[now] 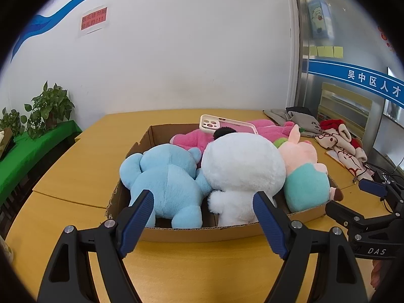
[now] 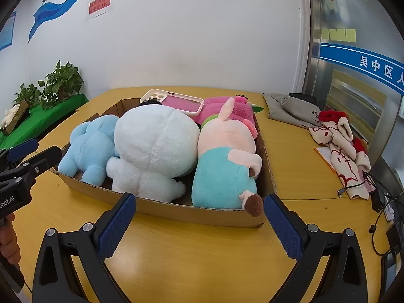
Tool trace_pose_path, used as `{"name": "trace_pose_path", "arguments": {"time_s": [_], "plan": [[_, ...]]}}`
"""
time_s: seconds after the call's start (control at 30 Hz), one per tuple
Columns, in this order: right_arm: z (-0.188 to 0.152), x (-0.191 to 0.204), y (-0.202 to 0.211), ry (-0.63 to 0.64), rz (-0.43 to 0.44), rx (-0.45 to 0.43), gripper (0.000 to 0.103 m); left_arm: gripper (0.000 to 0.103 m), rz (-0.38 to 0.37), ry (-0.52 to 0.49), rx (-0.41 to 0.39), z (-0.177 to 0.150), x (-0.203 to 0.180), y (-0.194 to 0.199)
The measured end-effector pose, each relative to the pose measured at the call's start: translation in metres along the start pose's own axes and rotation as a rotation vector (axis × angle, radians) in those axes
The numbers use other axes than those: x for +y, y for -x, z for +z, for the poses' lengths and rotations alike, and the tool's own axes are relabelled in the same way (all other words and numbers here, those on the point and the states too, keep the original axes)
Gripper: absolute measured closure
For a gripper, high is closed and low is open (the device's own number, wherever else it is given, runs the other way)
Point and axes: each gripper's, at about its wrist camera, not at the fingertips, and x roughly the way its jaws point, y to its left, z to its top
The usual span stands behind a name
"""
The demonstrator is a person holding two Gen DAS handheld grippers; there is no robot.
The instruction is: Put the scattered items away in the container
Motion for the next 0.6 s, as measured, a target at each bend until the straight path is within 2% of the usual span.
{"name": "trace_pose_path", "arguments": {"time_s": [0.6], "plan": [[-0.0026, 0.0047, 0.0017, 0.002, 0.006, 0.004, 0.0, 0.022, 0.002, -0.002, 0.001, -0.0034, 0.002, 0.0023]]}}
